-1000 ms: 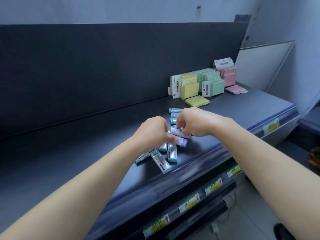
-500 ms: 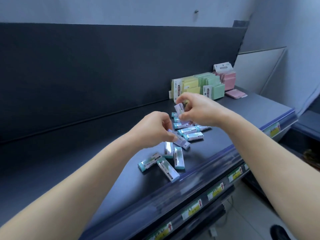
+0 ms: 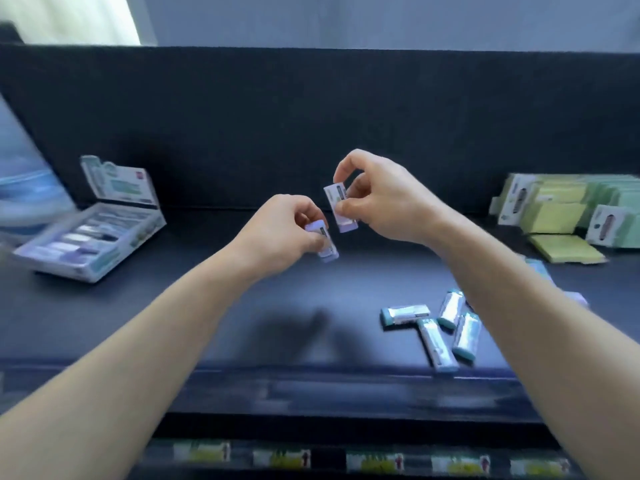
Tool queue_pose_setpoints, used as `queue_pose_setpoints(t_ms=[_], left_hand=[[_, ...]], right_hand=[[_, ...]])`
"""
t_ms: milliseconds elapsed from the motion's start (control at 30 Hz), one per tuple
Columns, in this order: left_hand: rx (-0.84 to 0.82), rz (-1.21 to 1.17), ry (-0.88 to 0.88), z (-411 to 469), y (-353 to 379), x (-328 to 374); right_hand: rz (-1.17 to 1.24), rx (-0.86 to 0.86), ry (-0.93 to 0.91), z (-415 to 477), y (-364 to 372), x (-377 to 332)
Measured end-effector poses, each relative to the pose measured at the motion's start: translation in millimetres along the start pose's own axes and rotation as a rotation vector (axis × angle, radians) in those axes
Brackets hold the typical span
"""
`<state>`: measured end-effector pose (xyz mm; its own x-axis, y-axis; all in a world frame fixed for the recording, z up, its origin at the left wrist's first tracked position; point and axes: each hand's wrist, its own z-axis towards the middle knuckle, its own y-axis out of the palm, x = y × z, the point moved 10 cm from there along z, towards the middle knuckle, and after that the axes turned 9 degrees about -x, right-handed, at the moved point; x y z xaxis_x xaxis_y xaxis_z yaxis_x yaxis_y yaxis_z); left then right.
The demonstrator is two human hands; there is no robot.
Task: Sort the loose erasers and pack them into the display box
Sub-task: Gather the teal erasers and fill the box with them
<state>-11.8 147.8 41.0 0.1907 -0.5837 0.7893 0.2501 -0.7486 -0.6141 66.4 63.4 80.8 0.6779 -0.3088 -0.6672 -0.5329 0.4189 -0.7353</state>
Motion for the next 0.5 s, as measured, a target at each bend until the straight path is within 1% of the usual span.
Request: queue_pose_setpoints(t_ms=[167,300,367,500], left_hand=[[0.21,0.015,-0.106,-46.2,-61.5,-42.5],[0.391,0.008,-0.162,-84.8,-113.4,-75.3],[0.448,0.006,-0.193,-100.5,-135.0,-91.2],[0.508,-0.022,-0.21,-119.6,-173.8,-120.6]], right_hand=[[0.012,-0.139,-0.158,32.0,50.6,-57.3],[0.017,-0.209,-0.249,53.5,87.9,-98.0],[0.027,-0.239,-0.285,64.2,106.4,-117.1],[0.02,-0.262,-0.333,89.7,140.9,-153.6]])
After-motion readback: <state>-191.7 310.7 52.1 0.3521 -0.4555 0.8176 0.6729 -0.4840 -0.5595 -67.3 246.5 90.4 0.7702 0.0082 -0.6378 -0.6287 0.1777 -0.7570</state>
